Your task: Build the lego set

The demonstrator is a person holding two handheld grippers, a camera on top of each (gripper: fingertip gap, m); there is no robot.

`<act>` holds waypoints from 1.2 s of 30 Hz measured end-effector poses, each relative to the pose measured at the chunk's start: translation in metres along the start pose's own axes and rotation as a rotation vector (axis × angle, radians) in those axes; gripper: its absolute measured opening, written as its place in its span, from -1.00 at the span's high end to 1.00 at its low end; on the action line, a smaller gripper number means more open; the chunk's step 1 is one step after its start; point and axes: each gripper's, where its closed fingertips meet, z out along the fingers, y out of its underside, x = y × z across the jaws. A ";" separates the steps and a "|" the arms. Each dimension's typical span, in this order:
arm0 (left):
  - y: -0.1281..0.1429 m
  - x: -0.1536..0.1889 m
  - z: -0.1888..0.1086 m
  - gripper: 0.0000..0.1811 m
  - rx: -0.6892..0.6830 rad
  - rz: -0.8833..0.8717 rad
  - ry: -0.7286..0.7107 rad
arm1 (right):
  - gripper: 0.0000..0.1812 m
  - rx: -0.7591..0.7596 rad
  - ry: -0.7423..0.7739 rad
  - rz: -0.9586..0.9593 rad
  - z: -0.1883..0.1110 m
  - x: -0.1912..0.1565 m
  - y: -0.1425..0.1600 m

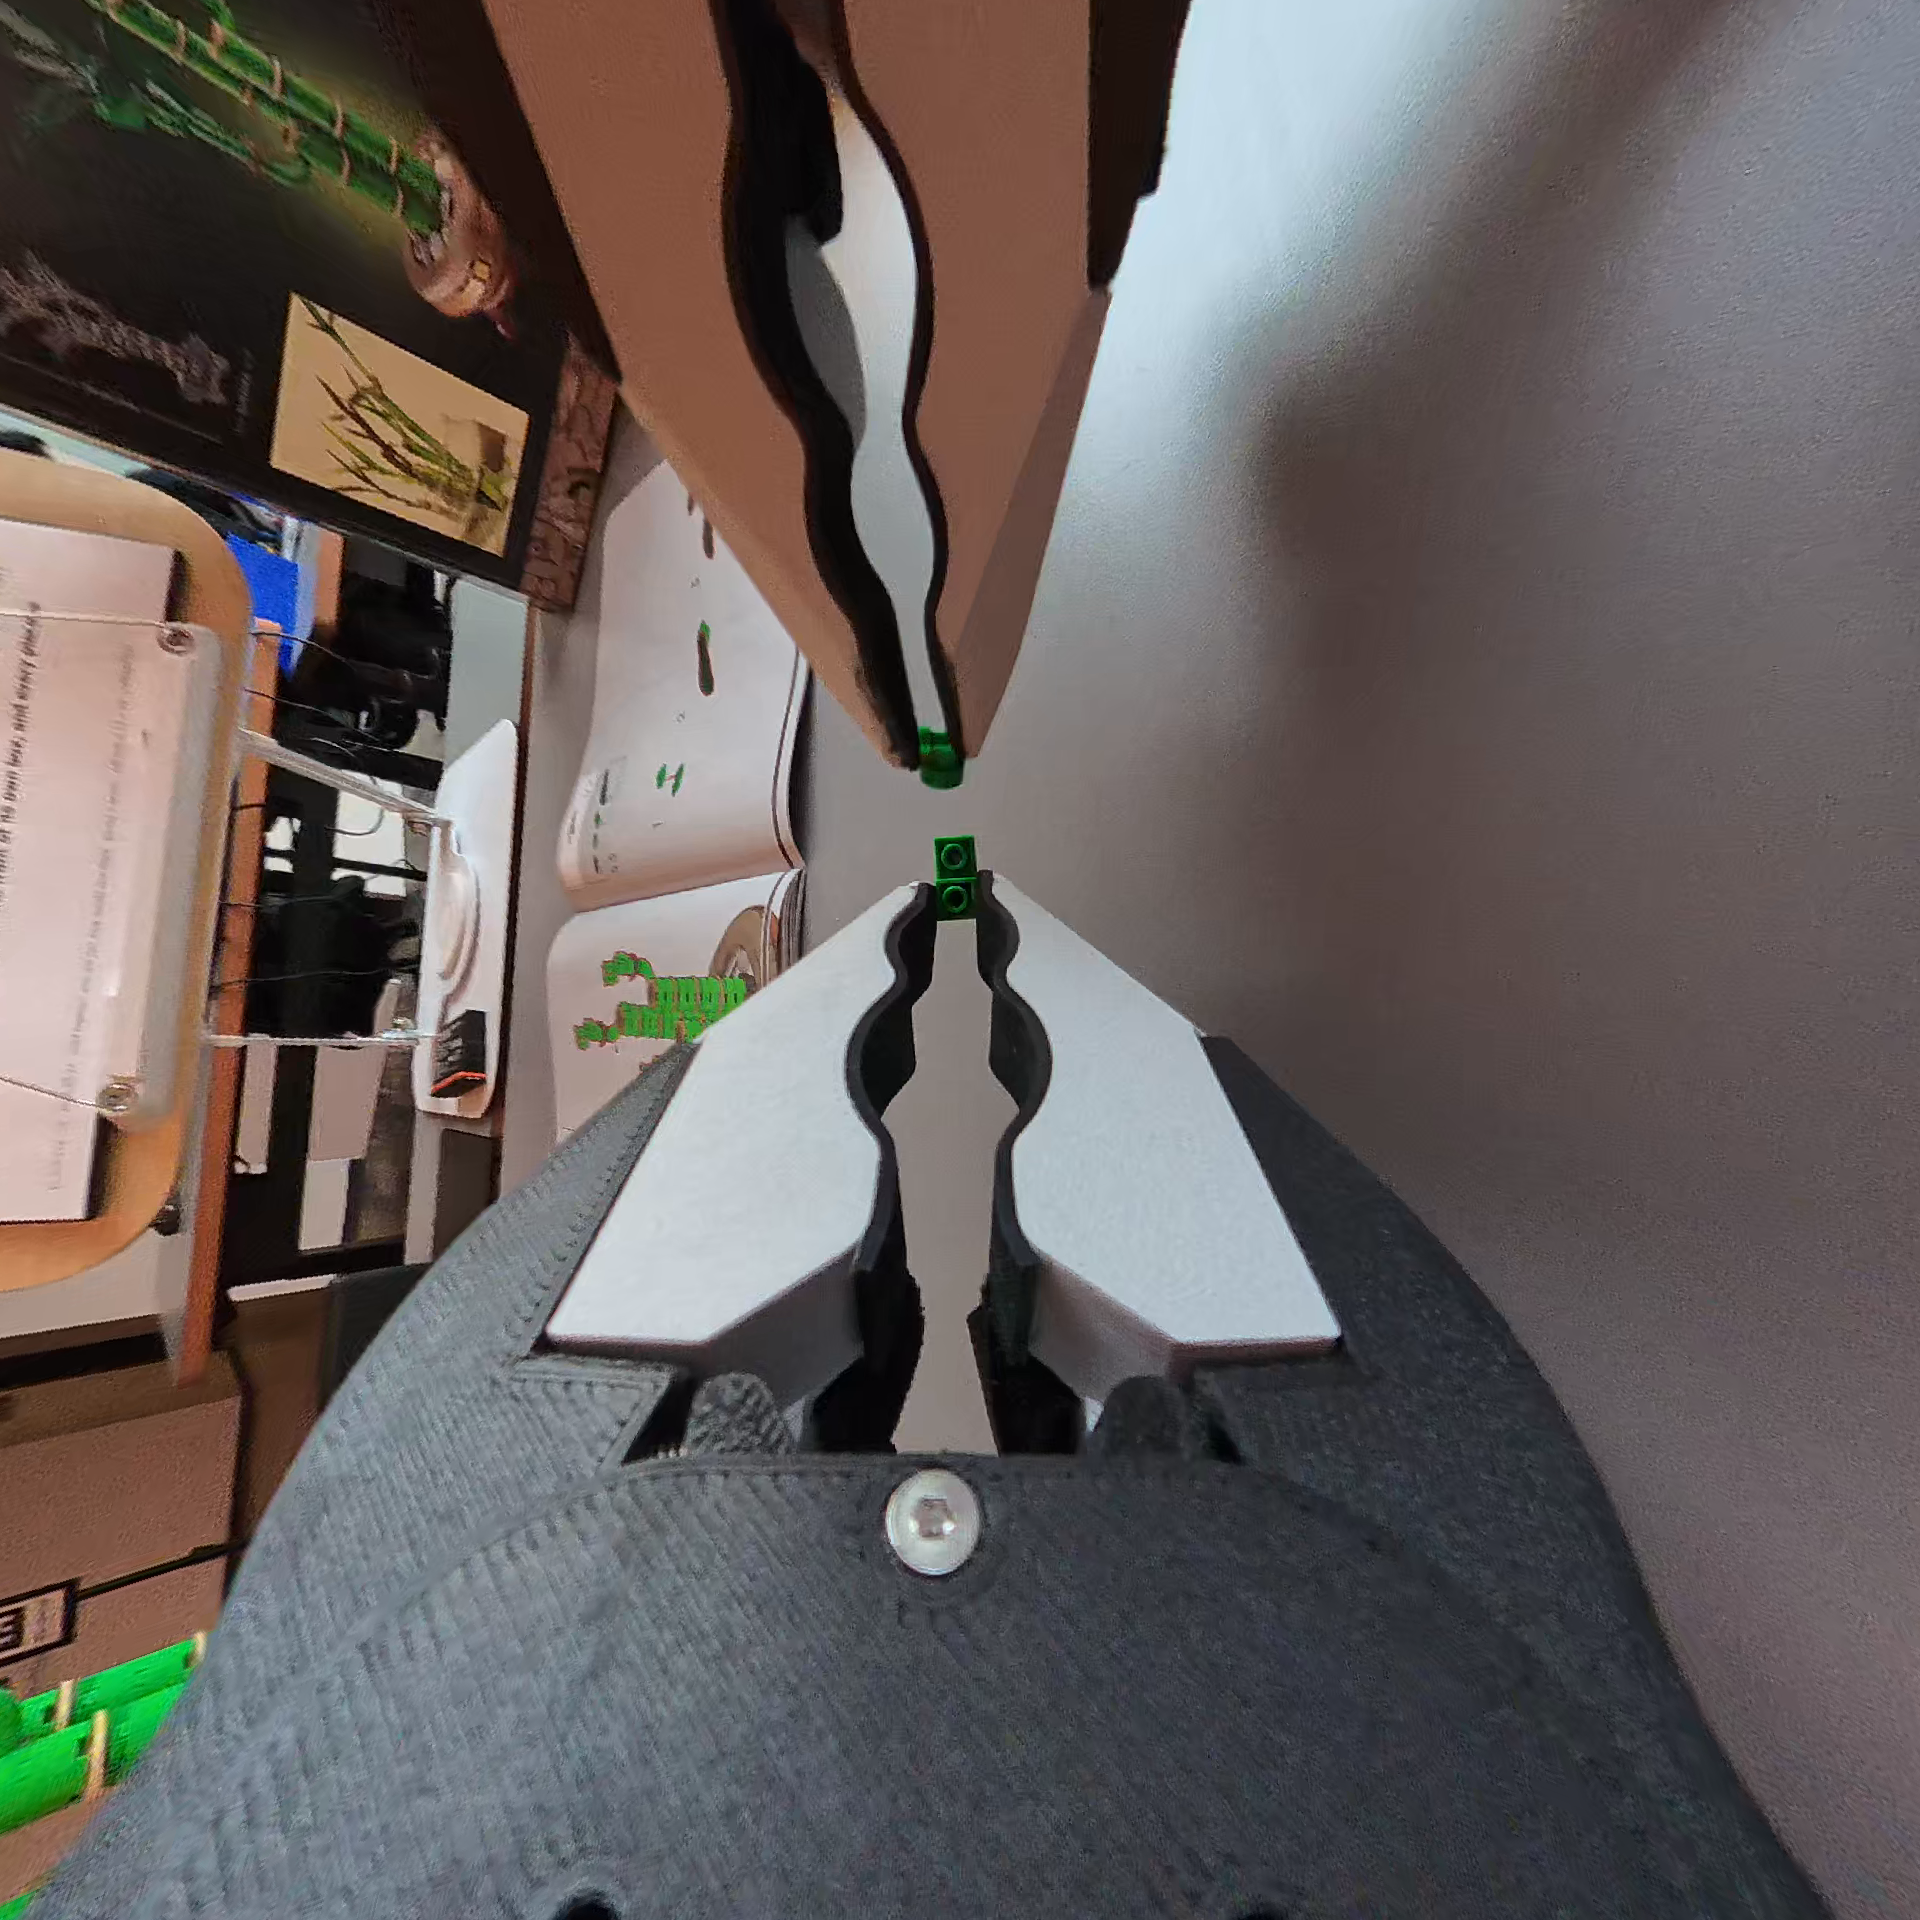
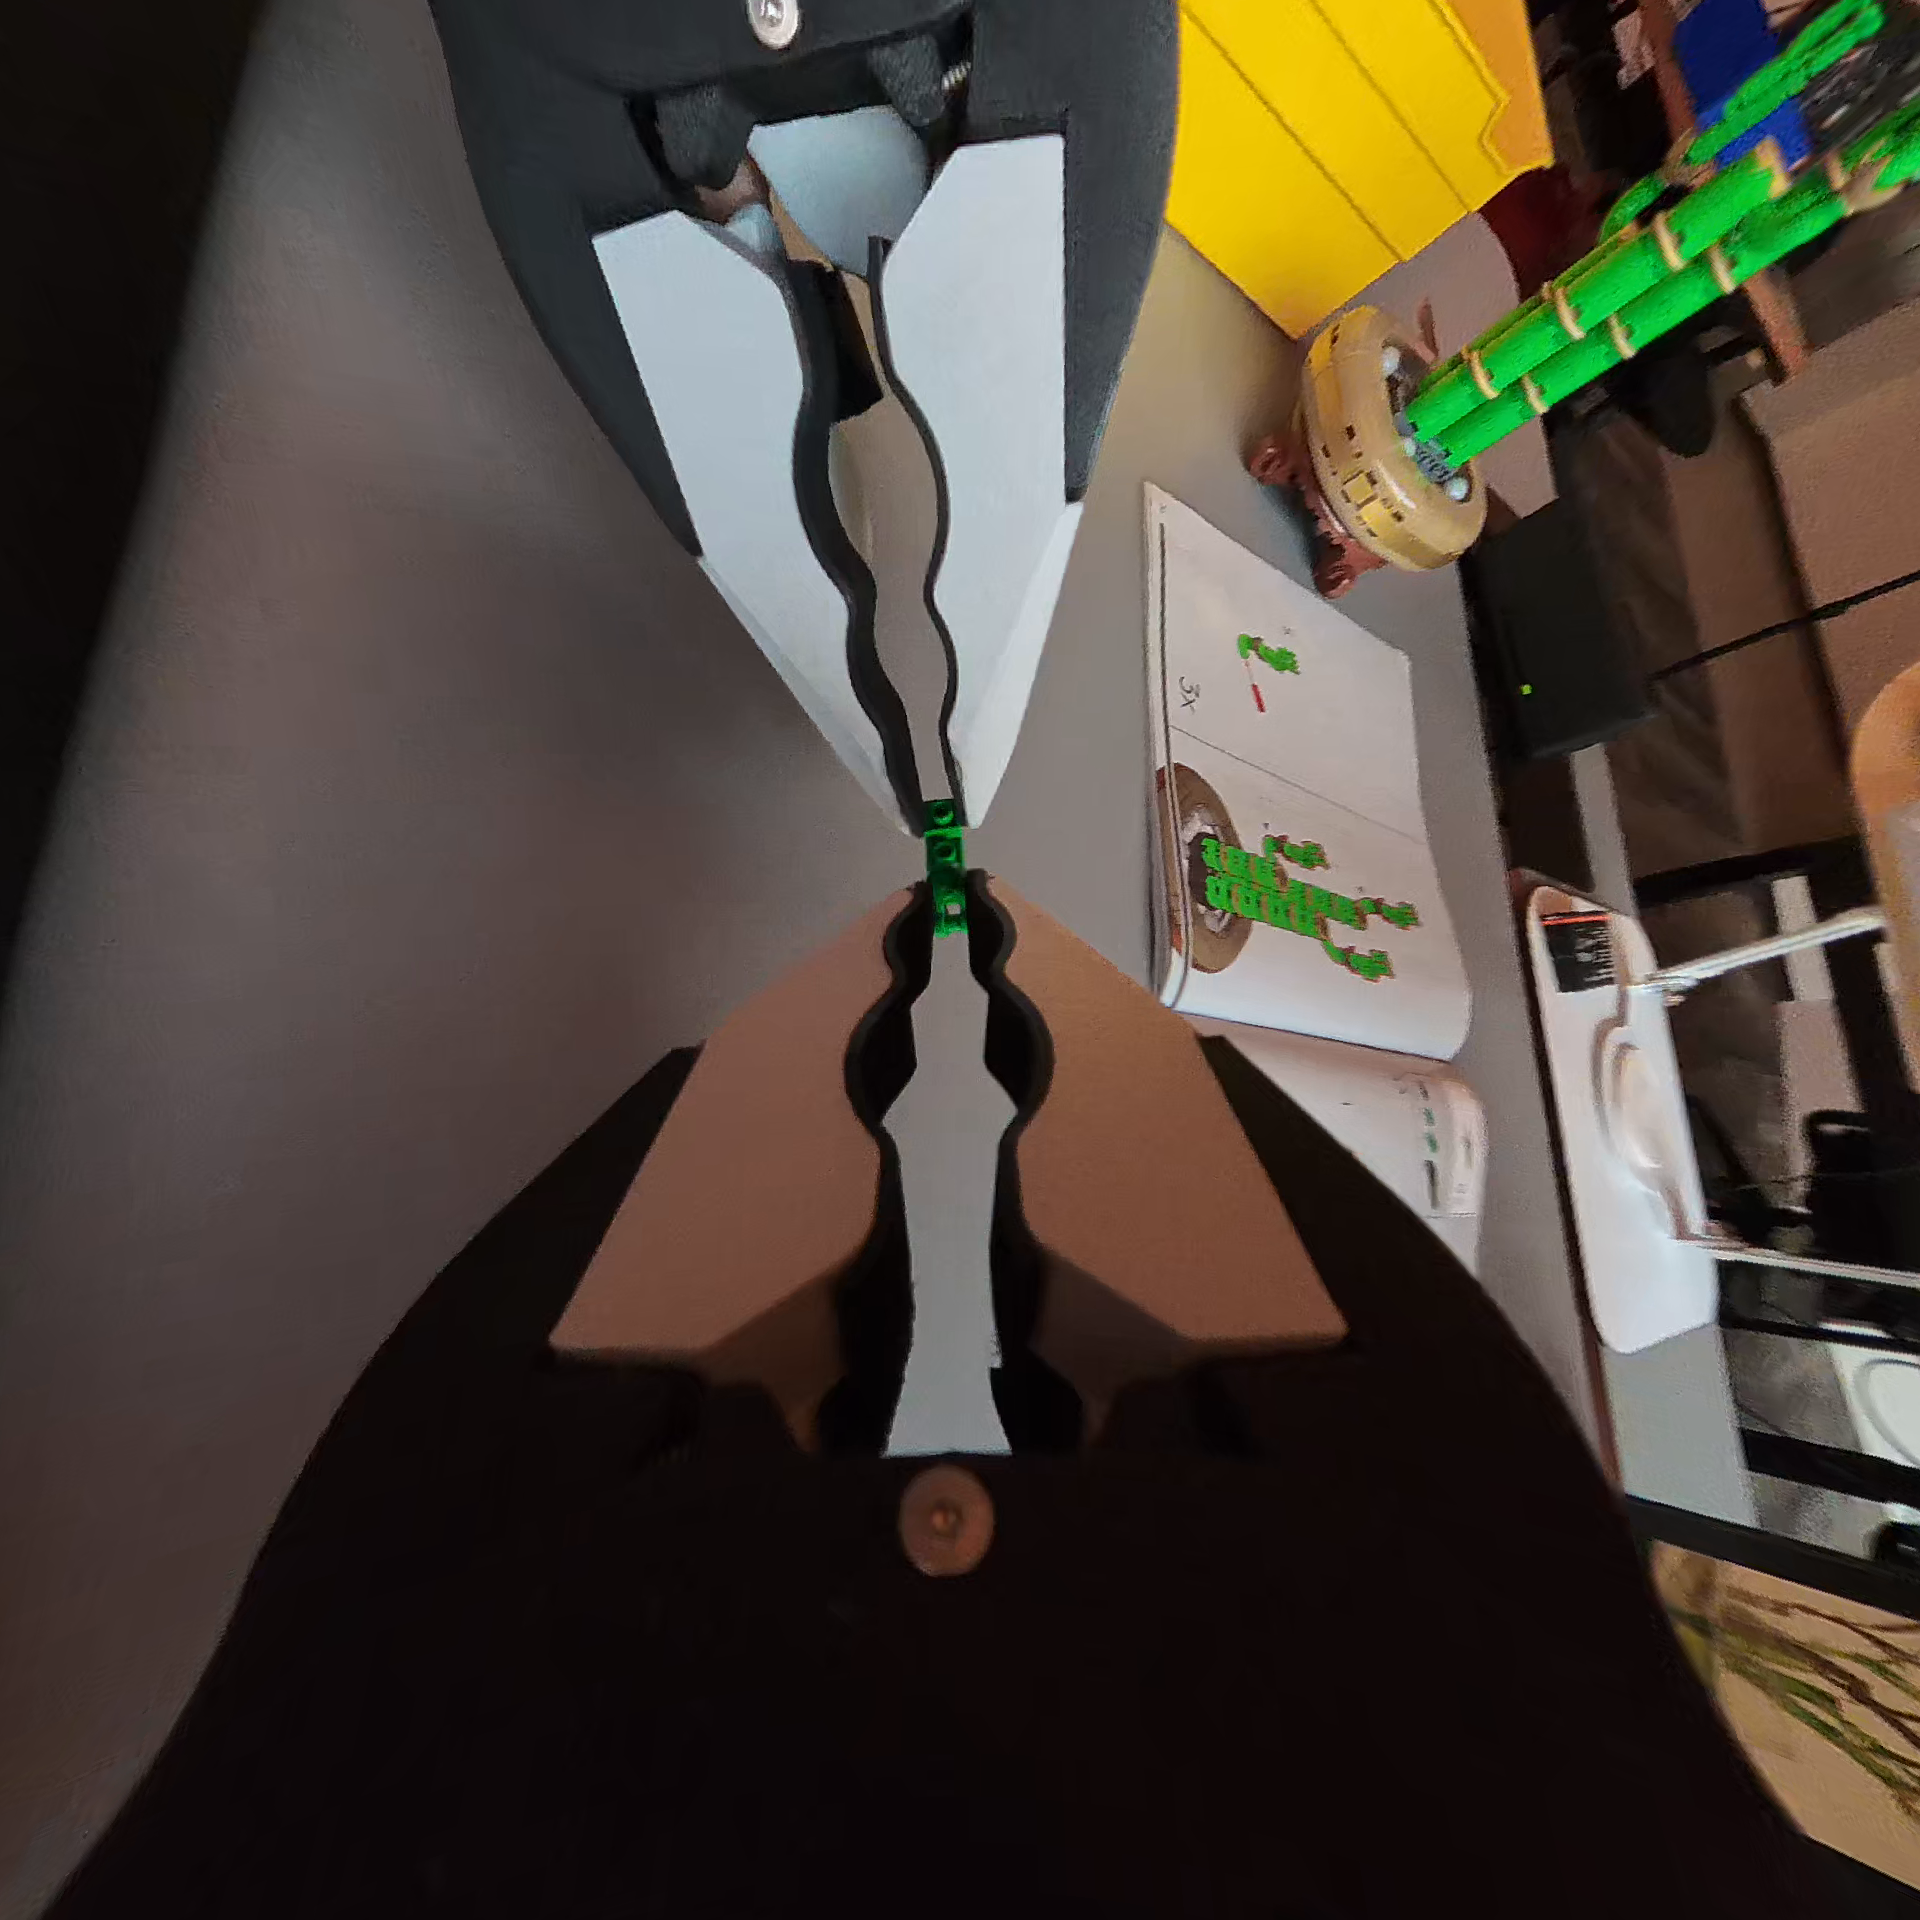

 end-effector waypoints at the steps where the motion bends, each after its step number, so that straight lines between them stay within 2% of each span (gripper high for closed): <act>1: -0.001 0.000 0.000 0.93 -0.001 0.003 -0.005 | 0.95 -0.009 0.021 -0.026 0.001 0.001 0.000; 6: -0.003 -0.002 0.000 0.93 -0.026 0.029 -0.038 | 0.94 -0.093 0.060 -0.092 0.010 -0.001 0.005; 17: 0.002 -0.001 0.003 0.93 -0.096 0.092 -0.067 | 0.94 -0.144 0.083 -0.034 0.017 -0.001 0.006; 26: 0.001 0.001 0.003 0.93 -0.146 0.209 -0.109 | 0.94 -0.193 0.116 -0.069 0.019 -0.001 0.007; 36: 0.000 0.004 0.001 0.93 -0.183 0.330 -0.138 | 0.93 -0.165 0.103 -0.063 0.020 -0.003 0.007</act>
